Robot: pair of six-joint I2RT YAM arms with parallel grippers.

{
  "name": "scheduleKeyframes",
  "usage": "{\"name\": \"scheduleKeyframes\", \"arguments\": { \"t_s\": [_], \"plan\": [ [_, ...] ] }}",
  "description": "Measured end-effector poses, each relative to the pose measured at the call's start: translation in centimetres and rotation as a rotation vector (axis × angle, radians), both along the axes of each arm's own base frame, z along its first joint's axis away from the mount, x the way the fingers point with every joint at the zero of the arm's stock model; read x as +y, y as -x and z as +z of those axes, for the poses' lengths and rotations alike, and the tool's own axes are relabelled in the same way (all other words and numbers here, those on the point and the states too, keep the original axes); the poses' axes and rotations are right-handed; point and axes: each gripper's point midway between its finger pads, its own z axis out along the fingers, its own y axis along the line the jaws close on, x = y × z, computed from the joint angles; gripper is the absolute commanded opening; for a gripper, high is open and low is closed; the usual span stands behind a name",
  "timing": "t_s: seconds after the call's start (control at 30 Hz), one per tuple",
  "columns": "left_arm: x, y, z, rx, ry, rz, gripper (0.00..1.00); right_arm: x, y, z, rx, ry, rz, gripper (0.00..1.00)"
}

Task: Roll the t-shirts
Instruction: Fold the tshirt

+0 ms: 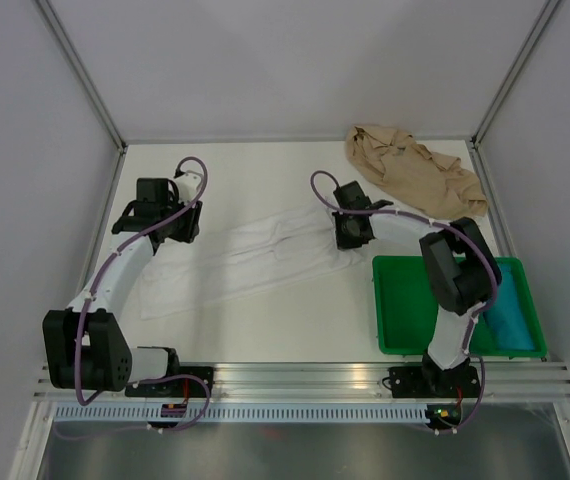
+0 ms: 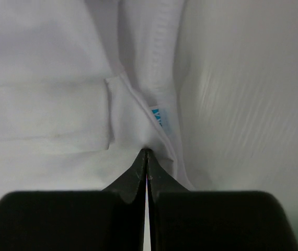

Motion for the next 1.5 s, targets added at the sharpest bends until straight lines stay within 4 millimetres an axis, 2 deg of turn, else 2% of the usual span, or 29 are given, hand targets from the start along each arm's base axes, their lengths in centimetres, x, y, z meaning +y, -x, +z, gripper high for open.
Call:
{"name": "scheduleKeyframes", "arguments": {
  "t_s": [0.1,0.27,0.33,0.4,0.43,0.53,0.57,0.63,0.77,0.87,1.1,1.17,1.2,1.3,1.33,1.4,1.5],
  "plan": [
    [0.2,0.1,-0.1,0.002,-0.008,0.003,0.43,0.4,-5.8,0.2,-0.033,0.041,-0.003,0.0],
    [0.7,0.1,-0.2,0.005,-0.019,0.014,0.43,2.8,-14.3,0.9,-0.1,0.042,0.007,0.0],
    [0.9,0.1,-0.2,0.002,-0.026,0.018,0.44,3.7,-16.8,1.4,-0.127,0.026,0.012,0.0],
    [1.3,0.2,-0.1,-0.001,-0.034,0.021,0.45,4.0,-18.1,2.2,-0.147,0.008,0.013,0.0],
    [1.5,0.3,-0.1,-0.002,-0.038,0.022,0.45,3.9,-18.2,2.4,-0.147,0.0,0.014,0.01],
    [2.5,0.6,-0.6,0.013,-0.048,0.041,0.45,3.6,-18.0,4.1,-0.172,-0.031,0.01,0.17],
    [3.1,0.7,-0.9,0.024,-0.051,0.054,0.45,3.0,-17.2,4.6,-0.169,-0.034,0.003,0.31],
    [4.5,0.9,-1.5,0.043,-0.053,0.094,0.45,2.1,-15.2,5.5,-0.169,-0.041,-0.012,0.45],
    [6.7,1.5,-2.5,0.078,-0.049,0.158,0.45,0.5,-11.1,7.0,-0.178,-0.08,-0.052,0.5],
    [7.0,2.0,-2.9,0.095,-0.045,0.168,0.45,-0.3,-10.0,6.2,-0.172,-0.11,-0.089,0.5],
    [6.8,2.6,-3.8,0.12,-0.041,0.16,0.46,-0.2,-10.3,1.6,-0.087,-0.203,-0.135,0.48],
    [6.8,3.0,-4.4,0.135,-0.042,0.157,0.45,0.1,-10.4,0.8,-0.076,-0.224,-0.152,0.46],
    [6.8,3.2,-4.6,0.14,-0.042,0.157,0.45,0.3,-10.8,1.0,-0.089,-0.239,-0.157,0.35],
    [6.7,3.4,-4.8,0.149,-0.042,0.156,0.45,0.8,-11.6,0.5,-0.088,-0.284,-0.179,0.11],
    [6.7,3.4,-4.8,0.148,-0.041,0.155,0.46,1.0,-12.1,0.4,-0.093,-0.301,-0.188,0.0],
    [6.7,3.4,-4.9,0.149,-0.04,0.154,0.46,1.2,-13.2,0.3,-0.088,-0.342,-0.204,0.0],
    [6.3,3.5,-4.9,0.15,-0.026,0.141,0.47,1.3,-16.3,0.4,-0.108,-0.384,-0.23,0.0]
  ]
}}
